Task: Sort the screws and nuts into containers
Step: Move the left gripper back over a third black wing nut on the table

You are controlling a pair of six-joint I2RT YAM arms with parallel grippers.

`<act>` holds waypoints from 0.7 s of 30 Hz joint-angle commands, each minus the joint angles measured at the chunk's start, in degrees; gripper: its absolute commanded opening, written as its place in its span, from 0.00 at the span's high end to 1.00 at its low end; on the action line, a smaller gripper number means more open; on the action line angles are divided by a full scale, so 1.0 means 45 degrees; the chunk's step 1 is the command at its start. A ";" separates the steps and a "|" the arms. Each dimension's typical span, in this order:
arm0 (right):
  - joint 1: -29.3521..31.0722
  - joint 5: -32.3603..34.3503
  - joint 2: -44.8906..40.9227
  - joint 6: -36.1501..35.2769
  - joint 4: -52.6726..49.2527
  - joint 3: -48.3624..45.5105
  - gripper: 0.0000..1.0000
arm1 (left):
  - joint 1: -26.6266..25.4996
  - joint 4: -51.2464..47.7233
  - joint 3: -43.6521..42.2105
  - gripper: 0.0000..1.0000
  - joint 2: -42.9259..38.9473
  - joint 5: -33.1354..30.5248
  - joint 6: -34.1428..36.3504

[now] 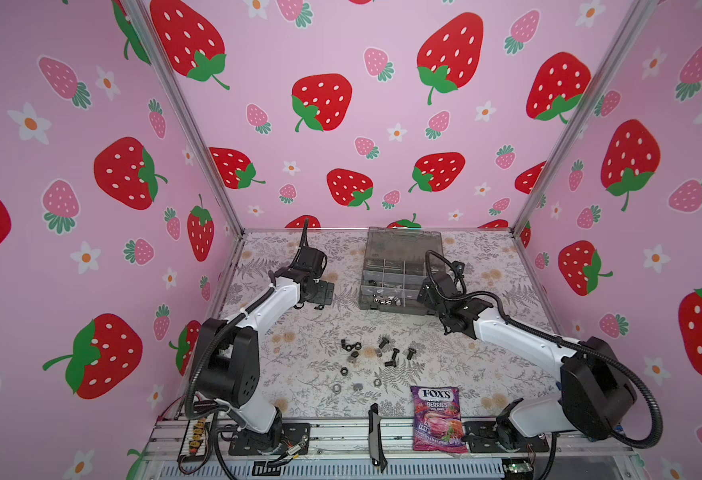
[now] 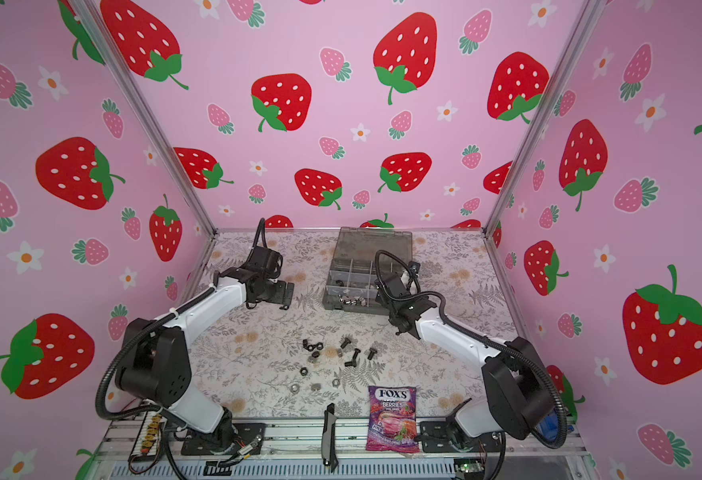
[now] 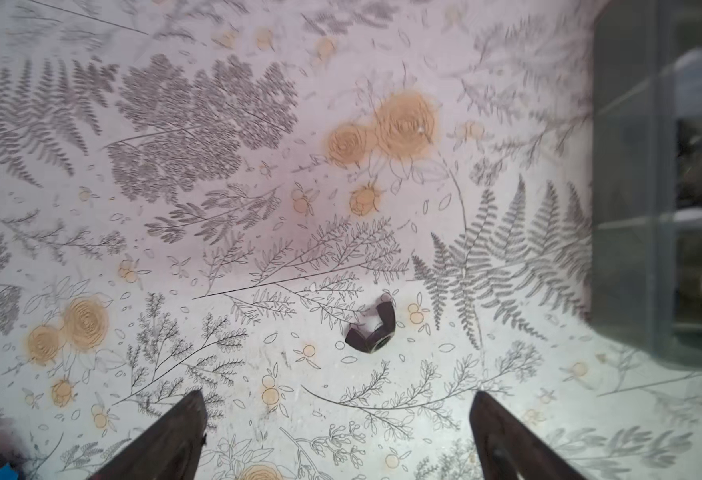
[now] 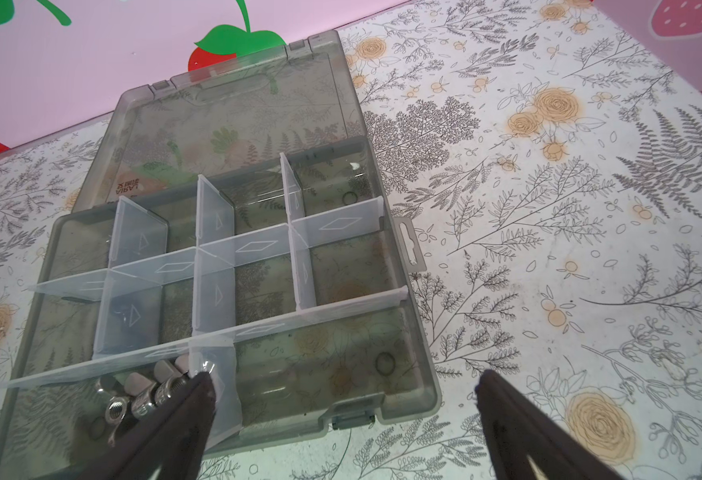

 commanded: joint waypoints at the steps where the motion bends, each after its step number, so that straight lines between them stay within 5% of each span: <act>1: -0.0061 0.0010 0.0123 0.0158 0.0047 0.0025 0.00 | 0.0120 -0.0835 0.0697 0.01 0.0454 0.0999 0.1793; 10: -0.0065 0.0066 0.0100 0.0195 0.0077 0.0025 0.00 | 0.0381 -0.1519 0.1405 0.05 0.1402 0.1828 0.2936; 21: -0.0067 0.0271 0.0073 0.0183 0.0018 0.0025 0.00 | 0.0566 -0.2110 0.1817 0.22 0.2398 0.2178 0.3303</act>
